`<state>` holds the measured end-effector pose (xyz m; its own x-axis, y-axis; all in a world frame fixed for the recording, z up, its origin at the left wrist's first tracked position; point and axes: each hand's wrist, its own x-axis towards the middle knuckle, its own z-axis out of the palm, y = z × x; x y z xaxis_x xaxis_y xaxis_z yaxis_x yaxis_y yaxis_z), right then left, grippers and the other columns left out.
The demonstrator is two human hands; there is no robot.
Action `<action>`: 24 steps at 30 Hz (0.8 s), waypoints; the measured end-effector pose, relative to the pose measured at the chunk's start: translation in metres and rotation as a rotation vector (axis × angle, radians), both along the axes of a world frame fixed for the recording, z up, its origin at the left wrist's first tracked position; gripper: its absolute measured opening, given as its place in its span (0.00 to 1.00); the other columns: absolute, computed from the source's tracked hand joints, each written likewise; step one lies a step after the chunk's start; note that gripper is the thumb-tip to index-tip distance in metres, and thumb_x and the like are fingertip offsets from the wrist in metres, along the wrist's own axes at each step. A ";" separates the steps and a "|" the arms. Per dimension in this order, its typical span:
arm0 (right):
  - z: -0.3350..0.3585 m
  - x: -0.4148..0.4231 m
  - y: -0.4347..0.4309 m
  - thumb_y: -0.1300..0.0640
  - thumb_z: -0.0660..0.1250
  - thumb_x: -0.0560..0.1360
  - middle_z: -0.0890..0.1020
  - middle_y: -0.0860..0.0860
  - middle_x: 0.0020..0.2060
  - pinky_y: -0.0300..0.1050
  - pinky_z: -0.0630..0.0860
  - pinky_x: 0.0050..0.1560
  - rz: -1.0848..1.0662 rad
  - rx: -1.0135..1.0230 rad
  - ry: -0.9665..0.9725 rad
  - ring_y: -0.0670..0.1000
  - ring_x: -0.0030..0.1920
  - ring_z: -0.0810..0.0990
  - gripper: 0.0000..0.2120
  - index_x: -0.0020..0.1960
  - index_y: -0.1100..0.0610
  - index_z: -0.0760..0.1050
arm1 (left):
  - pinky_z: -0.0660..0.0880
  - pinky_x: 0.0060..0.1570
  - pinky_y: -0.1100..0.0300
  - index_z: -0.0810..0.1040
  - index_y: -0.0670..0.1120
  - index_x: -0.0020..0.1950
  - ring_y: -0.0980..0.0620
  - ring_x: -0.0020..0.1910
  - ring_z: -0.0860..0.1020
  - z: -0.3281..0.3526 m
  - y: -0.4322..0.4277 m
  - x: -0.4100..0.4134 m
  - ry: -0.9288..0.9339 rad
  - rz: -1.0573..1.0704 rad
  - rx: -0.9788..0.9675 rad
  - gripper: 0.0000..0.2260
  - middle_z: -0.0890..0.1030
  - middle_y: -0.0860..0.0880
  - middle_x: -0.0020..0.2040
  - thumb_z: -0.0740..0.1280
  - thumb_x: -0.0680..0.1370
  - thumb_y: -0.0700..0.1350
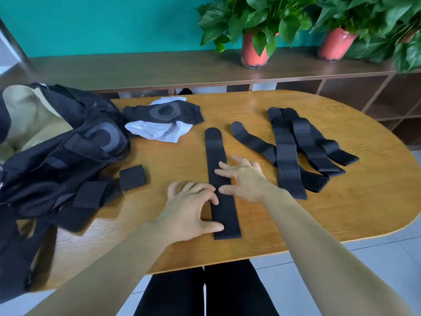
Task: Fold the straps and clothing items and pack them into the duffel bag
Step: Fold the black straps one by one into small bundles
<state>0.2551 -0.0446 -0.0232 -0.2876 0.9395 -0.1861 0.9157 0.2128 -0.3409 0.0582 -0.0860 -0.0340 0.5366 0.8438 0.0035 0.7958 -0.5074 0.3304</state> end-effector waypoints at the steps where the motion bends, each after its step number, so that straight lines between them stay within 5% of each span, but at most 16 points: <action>1: 0.000 -0.001 0.008 0.42 0.64 0.76 0.56 0.39 0.75 0.50 0.44 0.73 -0.008 -0.003 -0.006 0.46 0.76 0.43 0.27 0.73 0.42 0.62 | 0.40 0.71 0.50 0.71 0.61 0.58 0.64 0.69 0.57 0.000 0.000 -0.001 -0.001 -0.001 -0.001 0.22 0.64 0.66 0.67 0.68 0.68 0.67; 17: -0.001 -0.031 0.035 0.43 0.62 0.77 0.55 0.43 0.76 0.56 0.44 0.74 -0.070 -0.044 -0.023 0.50 0.76 0.43 0.27 0.74 0.42 0.60 | 0.37 0.72 0.50 0.71 0.61 0.59 0.65 0.74 0.51 0.003 -0.009 -0.022 0.070 -0.025 0.005 0.22 0.65 0.64 0.70 0.65 0.69 0.69; 24: 0.023 -0.026 -0.014 0.54 0.65 0.77 0.69 0.48 0.70 0.51 0.55 0.73 -0.208 0.158 0.460 0.46 0.73 0.58 0.19 0.68 0.46 0.72 | 0.45 0.71 0.54 0.76 0.61 0.56 0.71 0.68 0.59 -0.004 -0.032 -0.038 -0.294 0.069 0.044 0.23 0.70 0.66 0.66 0.58 0.69 0.72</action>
<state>0.2292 -0.0588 -0.0003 -0.1111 0.9917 0.0640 0.7071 0.1242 -0.6961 0.0201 -0.1183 -0.0377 0.4488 0.8737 0.1876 0.7026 -0.4747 0.5301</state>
